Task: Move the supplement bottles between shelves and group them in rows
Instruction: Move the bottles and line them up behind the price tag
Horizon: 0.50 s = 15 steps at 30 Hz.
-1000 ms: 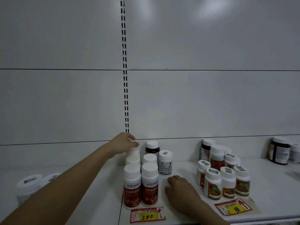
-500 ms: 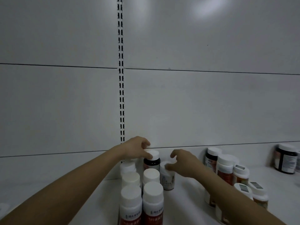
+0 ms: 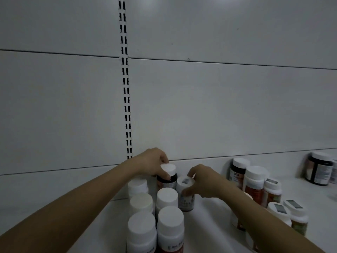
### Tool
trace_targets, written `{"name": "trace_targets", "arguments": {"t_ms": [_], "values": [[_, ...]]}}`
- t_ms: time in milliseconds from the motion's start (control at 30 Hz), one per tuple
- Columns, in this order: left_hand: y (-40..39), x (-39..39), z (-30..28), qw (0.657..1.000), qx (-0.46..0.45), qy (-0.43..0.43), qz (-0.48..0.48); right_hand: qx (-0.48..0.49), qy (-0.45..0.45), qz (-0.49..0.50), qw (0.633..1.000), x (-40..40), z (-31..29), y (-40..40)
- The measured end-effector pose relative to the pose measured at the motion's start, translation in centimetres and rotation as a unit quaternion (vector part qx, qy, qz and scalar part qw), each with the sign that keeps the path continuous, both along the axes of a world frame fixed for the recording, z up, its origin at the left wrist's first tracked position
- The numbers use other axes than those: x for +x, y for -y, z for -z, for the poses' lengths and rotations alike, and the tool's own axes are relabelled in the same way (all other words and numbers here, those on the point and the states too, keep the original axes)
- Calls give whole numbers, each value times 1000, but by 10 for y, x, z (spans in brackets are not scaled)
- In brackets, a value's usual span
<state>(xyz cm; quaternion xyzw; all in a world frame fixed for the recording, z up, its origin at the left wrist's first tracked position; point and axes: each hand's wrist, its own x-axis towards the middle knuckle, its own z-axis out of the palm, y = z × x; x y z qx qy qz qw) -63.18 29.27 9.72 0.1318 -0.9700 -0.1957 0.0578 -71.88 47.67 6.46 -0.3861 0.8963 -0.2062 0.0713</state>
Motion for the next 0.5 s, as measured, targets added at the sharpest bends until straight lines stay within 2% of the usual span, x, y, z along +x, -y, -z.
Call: {"name": "trace_targets", "arguments": {"t_ms": [200,333,500], "values": [[-9,5,-4,1000,8,-1,-18,-25,49,10,998,0,4,-2],[-23,13,-8,997,36,-35,-63,-39,62,33,997,12,-7,-7],[-33,36,-73,985,76,-127,-89,-162,50,39,985,16,-83,-31]]}}
